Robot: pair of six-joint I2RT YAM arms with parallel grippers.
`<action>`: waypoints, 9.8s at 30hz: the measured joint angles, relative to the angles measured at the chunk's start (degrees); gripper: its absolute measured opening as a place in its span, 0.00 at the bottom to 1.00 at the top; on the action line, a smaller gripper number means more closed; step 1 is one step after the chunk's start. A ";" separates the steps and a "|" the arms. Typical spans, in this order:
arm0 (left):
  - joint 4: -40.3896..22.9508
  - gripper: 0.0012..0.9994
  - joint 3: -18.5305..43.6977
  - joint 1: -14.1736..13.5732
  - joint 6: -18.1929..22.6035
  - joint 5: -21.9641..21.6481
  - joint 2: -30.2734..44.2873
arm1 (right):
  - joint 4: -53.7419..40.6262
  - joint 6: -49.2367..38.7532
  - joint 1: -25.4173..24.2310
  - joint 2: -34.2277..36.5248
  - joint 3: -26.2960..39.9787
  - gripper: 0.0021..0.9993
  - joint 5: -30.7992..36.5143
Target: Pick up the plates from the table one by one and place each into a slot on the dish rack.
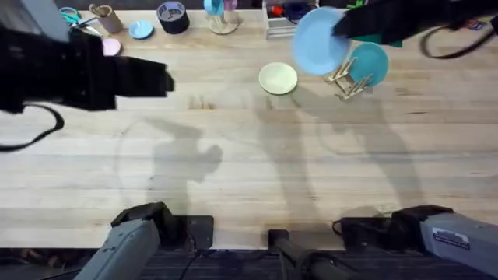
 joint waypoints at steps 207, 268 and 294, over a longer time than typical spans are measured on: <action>-1.92 0.99 0.00 0.00 -1.68 0.00 -3.67 | 1.07 -29.94 -19.19 14.21 0.22 0.23 8.40; 2.92 0.04 0.28 -2.39 -3.03 12.45 11.14 | -19.94 -3.23 -19.19 -17.00 1.07 1.00 7.39; 47.45 0.04 0.28 -24.09 -21.73 23.91 50.08 | -19.94 -3.23 -19.19 -17.02 1.07 1.00 7.39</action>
